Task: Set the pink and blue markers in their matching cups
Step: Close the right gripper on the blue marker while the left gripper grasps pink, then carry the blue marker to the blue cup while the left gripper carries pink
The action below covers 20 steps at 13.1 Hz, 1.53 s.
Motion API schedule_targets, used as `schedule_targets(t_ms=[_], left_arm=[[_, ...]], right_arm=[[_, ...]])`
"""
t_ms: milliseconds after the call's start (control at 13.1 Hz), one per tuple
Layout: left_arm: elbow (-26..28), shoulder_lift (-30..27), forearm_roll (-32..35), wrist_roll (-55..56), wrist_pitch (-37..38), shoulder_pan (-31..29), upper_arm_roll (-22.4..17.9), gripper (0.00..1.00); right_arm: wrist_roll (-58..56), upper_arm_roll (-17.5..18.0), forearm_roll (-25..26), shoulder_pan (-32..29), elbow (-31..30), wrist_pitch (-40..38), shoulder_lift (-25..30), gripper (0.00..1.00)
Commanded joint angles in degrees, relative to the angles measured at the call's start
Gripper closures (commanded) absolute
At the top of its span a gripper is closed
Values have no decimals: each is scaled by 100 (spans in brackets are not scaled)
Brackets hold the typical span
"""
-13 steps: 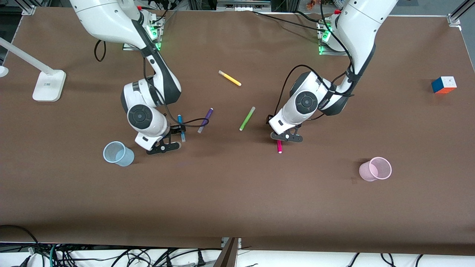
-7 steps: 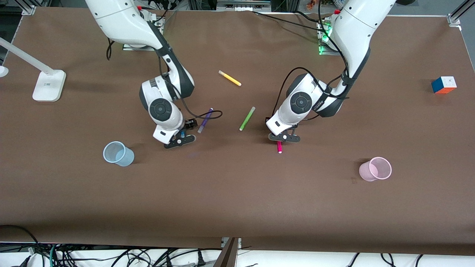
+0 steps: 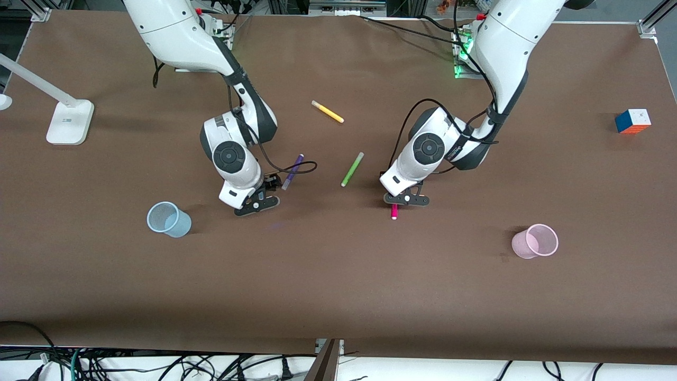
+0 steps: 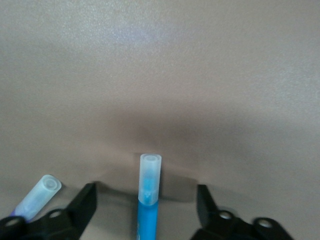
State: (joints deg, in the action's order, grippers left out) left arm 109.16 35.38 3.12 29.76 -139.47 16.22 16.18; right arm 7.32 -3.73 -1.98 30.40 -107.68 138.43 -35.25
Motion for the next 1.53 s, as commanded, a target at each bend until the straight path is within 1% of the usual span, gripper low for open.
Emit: schedule_targets(t_ms=[0, 76, 153, 306, 382, 535, 612, 765, 841, 918, 994, 1147, 1300, 1453], left_arm=[[-210, 22, 128, 145, 261, -4, -45, 100], [-411, 13, 127, 145, 541, -13, -45, 100], [-709, 13, 136, 145, 1057, -22, -62, 100], [-1508, 13, 136, 118, 2461, -48, -150, 100], [-1851, 13, 136, 101, 3121, -109, -159, 100], [-2353, 13, 407, -100, 4142, -276, -151, 100], [-2573, 21, 600, -354, 4634, -320, -159, 100], [-2986, 22, 1074, -1195, 5488, -478, -177, 100], [-3092, 22, 1216, -1670, 5814, -557, -177, 100], [-3094, 22, 1348, -2066, 6026, -680, -194, 100], [-3094, 30, 1619, -2418, 6115, -742, -212, 100], [-3102, 39, 2513, -3165, 6255, -743, -221, 100], [-3050, 127, 3306, -3747, 6414, -743, -299, 100], [-3058, 206, 3843, -4256, 6476, -743, -405, 100]], right_arm=[[-72, 12, 49, -34, -43, 105, 63, 47], [-72, 12, 49, -34, -43, 114, 54, 57], [-72, 12, 49, -34, -43, 114, 54, 66], [-72, 12, 49, -43, -34, 114, 62, 88], [-81, 12, 49, -60, -16, 114, 63, 97], [-264, -5, 49, -209, 62, 96, 124, 100], [-640, -40, 49, -271, 159, 70, 185, 100], [-1221, -224, 32, -333, 186, -26, 483, 100], [-1459, -303, 14, -341, 186, -88, 641, 100], [-1713, -400, 23, -350, 186, -114, 764, 100], [-2038, -488, 14, -350, 186, -176, 879, 100], [-2836, -751, -21, -350, 238, -377, 1011, 99], [-3454, -875, -74, -368, 527, -868, 1073, 99], [-3526, -867, -65, -560, 1001, -1623, 1056, 99]])
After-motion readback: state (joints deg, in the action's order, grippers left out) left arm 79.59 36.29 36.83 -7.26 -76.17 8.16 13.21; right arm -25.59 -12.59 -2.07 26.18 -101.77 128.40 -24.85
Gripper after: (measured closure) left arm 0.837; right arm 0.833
